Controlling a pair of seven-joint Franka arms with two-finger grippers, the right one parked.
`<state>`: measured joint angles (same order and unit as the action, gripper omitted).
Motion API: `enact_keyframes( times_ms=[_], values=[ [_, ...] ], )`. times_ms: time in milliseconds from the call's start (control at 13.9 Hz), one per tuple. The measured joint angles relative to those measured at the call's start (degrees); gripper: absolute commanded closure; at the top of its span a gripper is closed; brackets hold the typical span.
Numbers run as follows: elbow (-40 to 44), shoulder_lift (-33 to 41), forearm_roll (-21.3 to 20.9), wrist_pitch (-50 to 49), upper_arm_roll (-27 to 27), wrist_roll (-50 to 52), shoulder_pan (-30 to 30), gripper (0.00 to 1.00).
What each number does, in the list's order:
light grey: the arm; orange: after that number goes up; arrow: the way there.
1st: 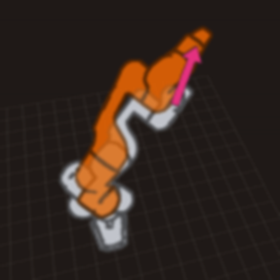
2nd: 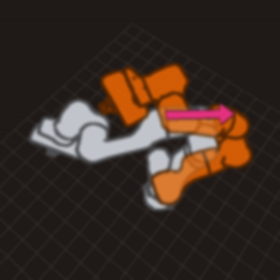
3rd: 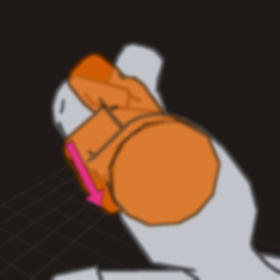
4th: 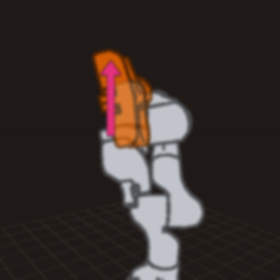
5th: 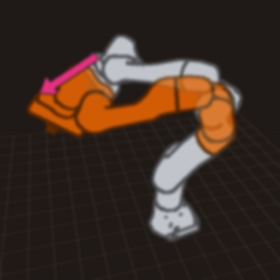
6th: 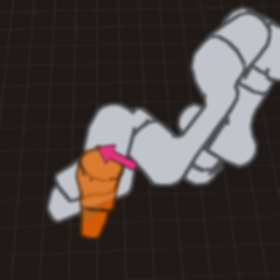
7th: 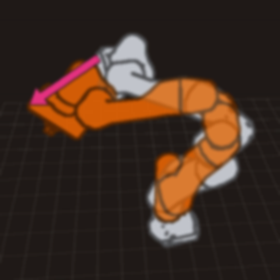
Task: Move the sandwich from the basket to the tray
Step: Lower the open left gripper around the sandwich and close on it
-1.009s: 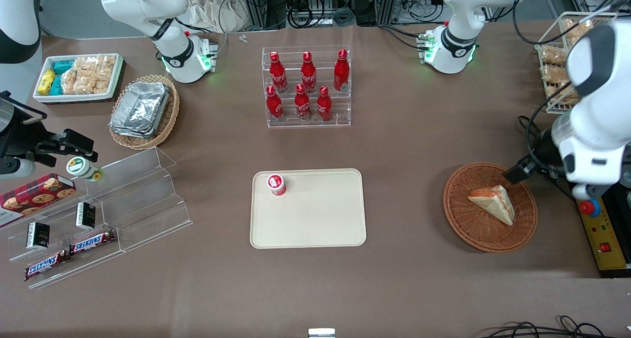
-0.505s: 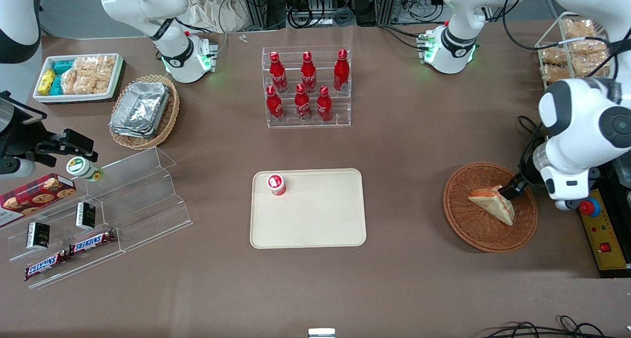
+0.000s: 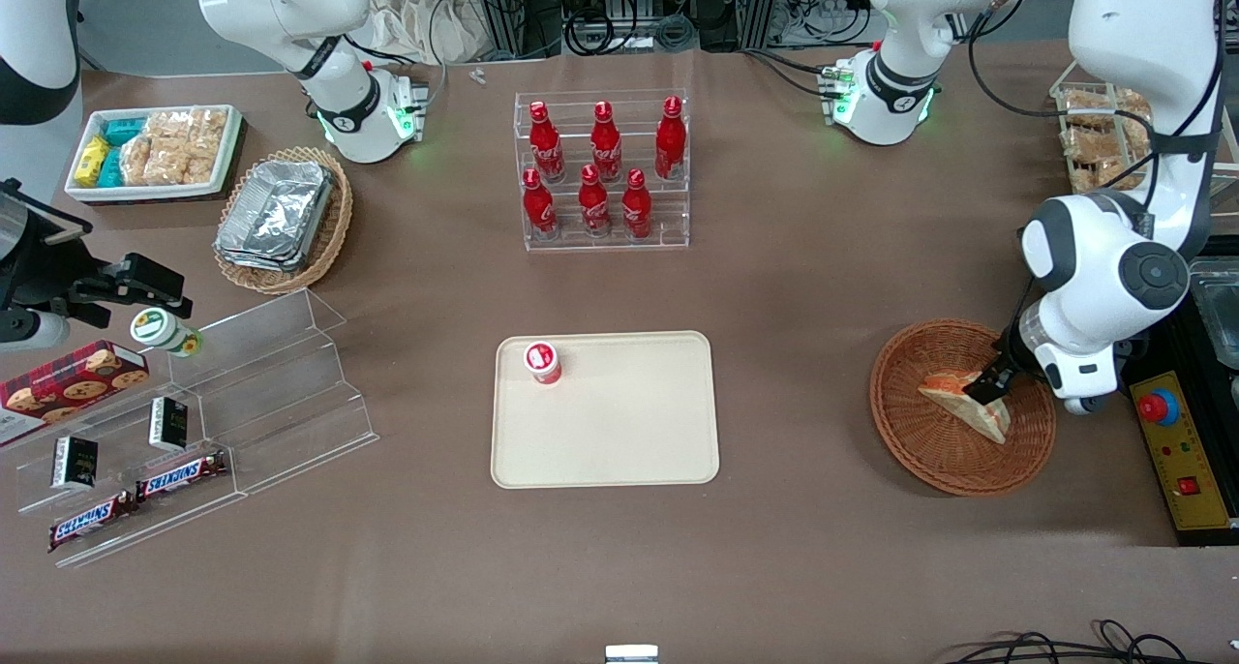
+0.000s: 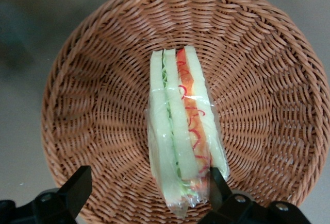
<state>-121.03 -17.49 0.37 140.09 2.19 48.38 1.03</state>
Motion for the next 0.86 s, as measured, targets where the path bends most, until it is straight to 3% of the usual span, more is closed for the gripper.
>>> enact_keyframes(
  times_ms=[865],
  values=[
    [1.2, 3.2, 0.6, -1.0, -0.2, 2.6, -0.3, 0.0]
  ],
)
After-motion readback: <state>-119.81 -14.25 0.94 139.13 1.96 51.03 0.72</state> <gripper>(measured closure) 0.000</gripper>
